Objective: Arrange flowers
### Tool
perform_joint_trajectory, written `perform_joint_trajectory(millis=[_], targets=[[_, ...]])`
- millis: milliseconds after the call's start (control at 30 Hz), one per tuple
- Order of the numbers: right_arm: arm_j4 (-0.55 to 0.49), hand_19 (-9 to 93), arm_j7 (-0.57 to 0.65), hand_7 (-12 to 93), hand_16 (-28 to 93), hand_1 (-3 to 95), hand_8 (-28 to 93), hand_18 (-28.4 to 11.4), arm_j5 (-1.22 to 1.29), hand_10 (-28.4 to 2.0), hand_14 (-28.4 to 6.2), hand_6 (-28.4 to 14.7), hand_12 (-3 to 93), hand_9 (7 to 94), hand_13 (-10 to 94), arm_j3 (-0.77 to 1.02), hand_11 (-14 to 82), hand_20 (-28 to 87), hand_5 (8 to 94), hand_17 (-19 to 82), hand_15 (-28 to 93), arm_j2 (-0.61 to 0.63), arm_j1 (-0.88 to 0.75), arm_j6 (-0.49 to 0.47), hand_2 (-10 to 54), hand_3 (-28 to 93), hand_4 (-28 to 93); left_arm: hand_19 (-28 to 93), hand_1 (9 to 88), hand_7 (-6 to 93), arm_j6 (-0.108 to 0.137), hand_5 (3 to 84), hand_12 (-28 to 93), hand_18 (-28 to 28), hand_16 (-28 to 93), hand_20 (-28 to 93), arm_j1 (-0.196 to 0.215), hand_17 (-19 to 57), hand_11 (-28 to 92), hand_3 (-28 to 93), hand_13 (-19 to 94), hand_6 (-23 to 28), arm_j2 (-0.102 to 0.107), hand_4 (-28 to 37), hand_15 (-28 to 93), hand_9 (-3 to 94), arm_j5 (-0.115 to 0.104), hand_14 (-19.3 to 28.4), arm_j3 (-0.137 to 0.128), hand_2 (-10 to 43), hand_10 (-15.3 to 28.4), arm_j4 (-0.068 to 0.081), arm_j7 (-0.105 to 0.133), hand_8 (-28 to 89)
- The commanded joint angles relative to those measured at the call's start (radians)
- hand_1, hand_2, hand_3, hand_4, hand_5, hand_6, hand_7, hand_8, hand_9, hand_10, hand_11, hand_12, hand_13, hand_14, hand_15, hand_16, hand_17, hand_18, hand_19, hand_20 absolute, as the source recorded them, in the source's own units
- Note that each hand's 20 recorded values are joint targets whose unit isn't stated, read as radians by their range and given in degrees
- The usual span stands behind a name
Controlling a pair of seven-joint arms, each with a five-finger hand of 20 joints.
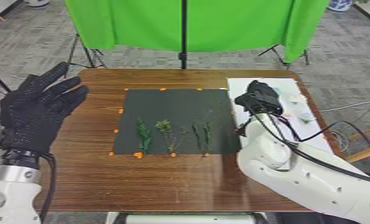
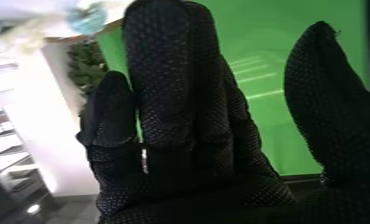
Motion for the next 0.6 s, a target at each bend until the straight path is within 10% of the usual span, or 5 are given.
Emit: perform_joint_trajectory(millis=[33, 600], targets=[[0.006, 93, -0.002, 13, 13, 35.7, -11, -23.5, 0.098, -16.6, -10.2, -5.8, 14.0, 81.3, 83, 0.092, 22.1, 19, 55.8, 48, 52, 0.074, -0.054, -0.089, -9.5, 76, -24, 67, 21.3, 15.8, 0.011, 36.8, 11, 28.4, -9, -13, 0.01, -6.9, 29, 77, 26, 10.6, 0.003, -25.8, 52, 33.7, -0.004, 28.4, 0.004, 9.3, 22.0, -0.001, 0.006, -10], [0.049, 93, 0.003, 13, 15, 37.2, -11, -23.3, 0.19, -16.2, -9.9, -4.4, 14.5, 83.2, 84, 0.1, 20.7, 21, 57.6, 48, 51, 0.087, -0.102, -0.196, -9.5, 76, -23, 67, 21.2, 15.8, 0.012, 36.8, 11, 28.4, -10, -14, 0.001, -6.9, 29, 77, 26, 10.6, 0.011, -26.0, 52, 33.7, -0.007, 28.4, 0.014, 9.2, 22.0, 0.004, 0.01, -10]])
